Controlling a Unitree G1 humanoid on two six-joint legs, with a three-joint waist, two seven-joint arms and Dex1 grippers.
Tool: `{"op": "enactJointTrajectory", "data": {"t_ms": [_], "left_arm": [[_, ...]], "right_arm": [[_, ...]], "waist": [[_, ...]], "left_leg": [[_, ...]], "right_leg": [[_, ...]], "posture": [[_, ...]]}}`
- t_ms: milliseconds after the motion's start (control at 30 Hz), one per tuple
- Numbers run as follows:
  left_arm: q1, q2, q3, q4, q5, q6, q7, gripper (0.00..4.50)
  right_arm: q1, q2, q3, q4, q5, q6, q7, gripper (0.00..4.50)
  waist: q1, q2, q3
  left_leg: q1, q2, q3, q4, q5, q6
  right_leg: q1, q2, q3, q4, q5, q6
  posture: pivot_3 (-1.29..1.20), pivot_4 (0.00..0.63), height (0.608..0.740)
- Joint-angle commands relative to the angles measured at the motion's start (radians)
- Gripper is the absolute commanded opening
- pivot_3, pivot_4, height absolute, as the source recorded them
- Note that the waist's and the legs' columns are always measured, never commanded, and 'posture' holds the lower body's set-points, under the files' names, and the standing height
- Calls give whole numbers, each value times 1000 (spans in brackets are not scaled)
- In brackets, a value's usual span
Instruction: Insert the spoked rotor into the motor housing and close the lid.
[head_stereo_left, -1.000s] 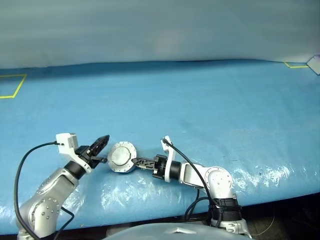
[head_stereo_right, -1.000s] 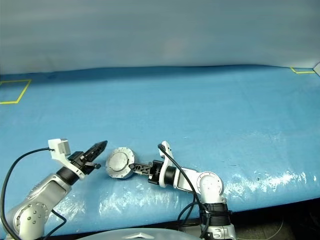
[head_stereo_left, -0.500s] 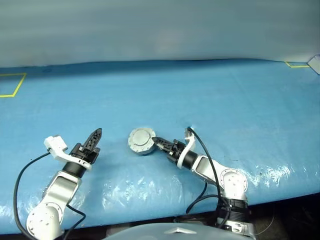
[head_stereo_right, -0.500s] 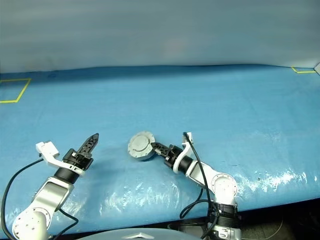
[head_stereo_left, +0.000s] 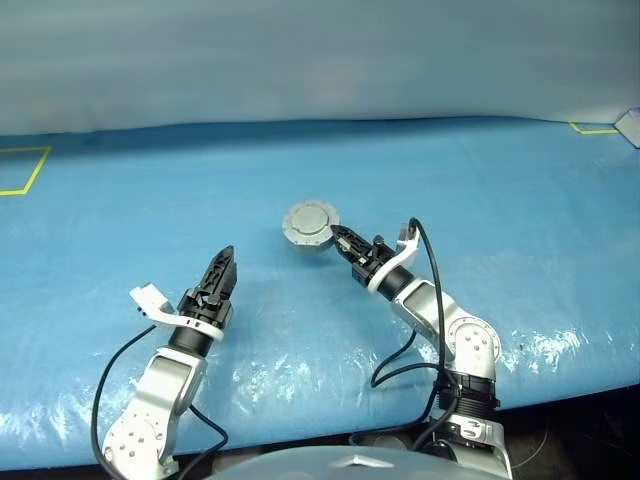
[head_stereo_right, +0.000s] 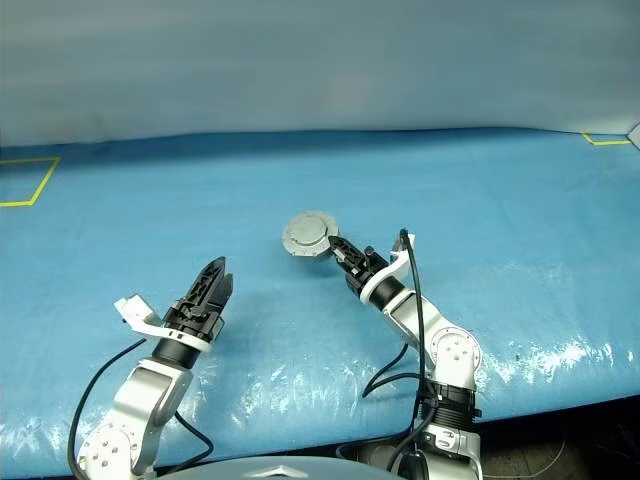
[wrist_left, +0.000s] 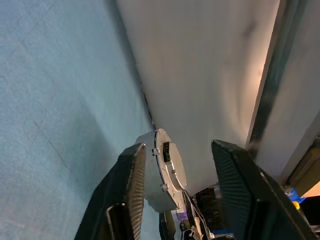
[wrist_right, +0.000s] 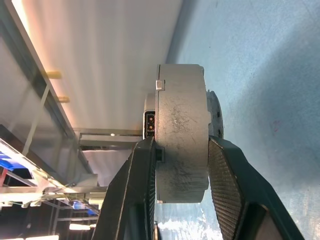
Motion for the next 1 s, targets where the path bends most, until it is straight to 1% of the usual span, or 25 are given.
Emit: {"op": "enactJointTrajectory", "data": {"t_ms": [33,67,100,233,533,700,967,1000], "left_arm": [[-1,-40,-51,0,-46,-7,-14,3998],[-2,-39,-63,5,-48,-8,-16,4348],[-3,-36,-74,10,-46,-8,-21,4500],[-7,-33,-107,23,-52,-13,-60,4500],[-23,-33,-130,80,-68,-31,-142,4500],[-50,-25,-132,110,-67,-23,-176,4500],[-76,-32,-143,137,-75,-16,-159,4500],[-75,-33,-145,138,-81,-16,-144,4327]], "right_arm": [[-31,43,41,-67,83,-7,3,1177],[-29,48,51,-73,92,-7,-2,1177],[-27,52,60,-80,100,-9,-8,1177],[-6,59,111,-113,142,-1,-25,1177],[43,37,217,-155,217,-7,-62,1177],[62,23,253,-170,240,-21,-77,1177],[87,6,304,-197,266,-28,-98,1177],[88,1,308,-202,253,-30,-91,1177]], "waist": [[0,0,0],[0,0,0],[0,0,0],[-1,0,0],[0,0,0],[0,0,0],[-1,0,0],[-1,0,0]], "left_leg": [[0,0,0,0,0,0],[0,0,0,0,0,0],[0,0,0,0,0,0],[0,0,0,0,0,0],[0,0,0,0,0,0],[0,0,0,1,0,0],[0,0,0,2,0,0],[0,0,0,2,0,0]], "right_leg": [[0,0,0,0,0,0],[0,0,0,0,0,0],[0,0,0,0,0,0],[0,0,0,0,0,-1],[0,0,0,0,1,-3],[0,0,0,0,-1,0],[0,0,0,0,-1,-1],[0,0,0,0,-1,-1]], "posture": [[0,150,740],[0,150,740],[0,150,740],[0,150,740],[0,150,740],[0,150,740],[0,150,740],[0,150,740]]}}
